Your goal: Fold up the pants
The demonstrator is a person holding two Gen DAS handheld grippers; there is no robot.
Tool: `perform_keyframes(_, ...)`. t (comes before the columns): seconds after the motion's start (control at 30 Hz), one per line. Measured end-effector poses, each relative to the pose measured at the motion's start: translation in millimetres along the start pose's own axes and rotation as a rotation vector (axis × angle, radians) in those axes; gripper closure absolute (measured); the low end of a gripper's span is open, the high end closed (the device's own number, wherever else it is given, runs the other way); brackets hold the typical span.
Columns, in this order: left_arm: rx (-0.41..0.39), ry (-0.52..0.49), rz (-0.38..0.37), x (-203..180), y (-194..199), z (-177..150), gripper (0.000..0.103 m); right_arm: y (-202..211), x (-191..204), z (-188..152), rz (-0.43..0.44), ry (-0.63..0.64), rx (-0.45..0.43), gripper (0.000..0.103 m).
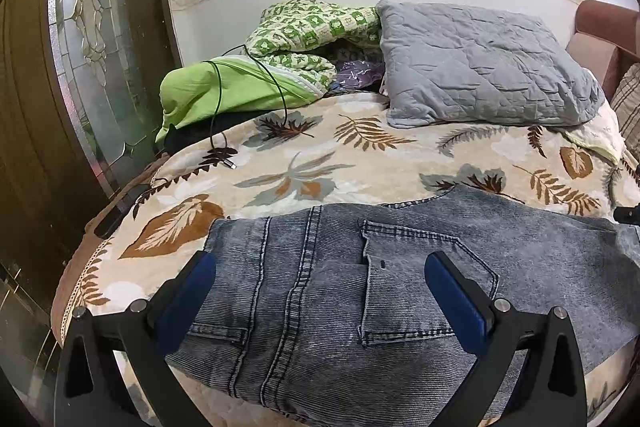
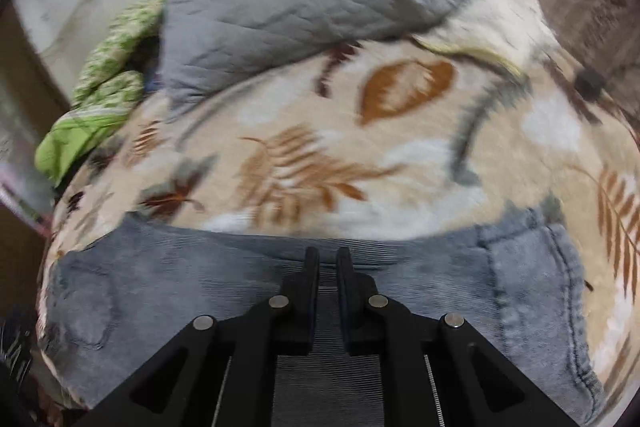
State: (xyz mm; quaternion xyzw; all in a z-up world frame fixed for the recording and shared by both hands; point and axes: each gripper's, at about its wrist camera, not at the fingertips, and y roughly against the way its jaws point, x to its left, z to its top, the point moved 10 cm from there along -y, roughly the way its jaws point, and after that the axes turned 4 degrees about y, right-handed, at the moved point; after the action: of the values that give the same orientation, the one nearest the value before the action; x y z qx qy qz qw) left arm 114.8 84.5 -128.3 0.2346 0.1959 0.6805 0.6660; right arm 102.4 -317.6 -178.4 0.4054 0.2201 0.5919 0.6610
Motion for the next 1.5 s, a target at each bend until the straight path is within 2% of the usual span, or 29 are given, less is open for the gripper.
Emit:
perform_keyframes(0.1,0.003,-0.001,0.002,1,-1,0,0.000,0,31,-1,0.054,0.053,-0.002,0.092)
perform_keyframes(0.17,0.007,-0.001,0.003,2,-2,-1,0.000,-6,52,-5,0.089,0.087,0.027,0.092)
perform_keyframes(0.37,0.078,0.001,0.037,9,-15,-12,0.000,-38,83,-30,0.087,0.136,0.150,0.092)
perform_keyframes(0.47,0.144,0.027,0.080,22,-28,-21,0.000,-55,85,-39,0.048,0.135,0.197,0.092)
perform_keyframes(0.6,0.282,0.111,0.139,46,-50,-42,0.000,-63,89,-32,0.006,0.144,0.165,0.092)
perform_keyframes(0.63,0.319,0.134,0.142,51,-56,-48,0.000,-65,89,-28,0.001,0.142,0.162,0.092)
perform_keyframes(0.7,0.371,0.205,0.093,58,-62,-56,0.000,-66,91,-24,-0.013,0.132,0.156,0.092)
perform_keyframes(0.77,0.365,0.234,0.099,67,-60,-58,0.000,-63,98,-19,0.017,0.113,0.139,0.089)
perform_keyframes(0.9,0.320,0.264,0.135,88,-50,-55,0.000,-52,137,-21,0.170,0.140,0.127,0.089)
perform_keyframes(0.97,0.307,0.270,0.170,100,-47,-54,0.000,-47,162,-29,0.246,0.172,0.139,0.089)
perform_keyframes(1.17,0.353,0.253,0.176,116,-55,-64,0.000,-29,237,-71,0.409,0.353,0.196,0.089)
perform_keyframes(1.27,0.348,0.220,0.184,114,-57,-63,0.000,-23,265,-100,0.450,0.453,0.234,0.089)
perform_keyframes(1.33,0.352,0.210,0.190,113,-59,-63,0.000,-21,272,-120,0.442,0.508,0.257,0.089)
perform_keyframes(1.43,0.359,0.207,0.199,112,-60,-63,0.000,-18,276,-139,0.377,0.627,0.193,0.089)
perform_keyframes(1.5,0.358,0.203,0.208,112,-61,-63,0.000,-14,275,-144,0.366,0.686,0.164,0.089)
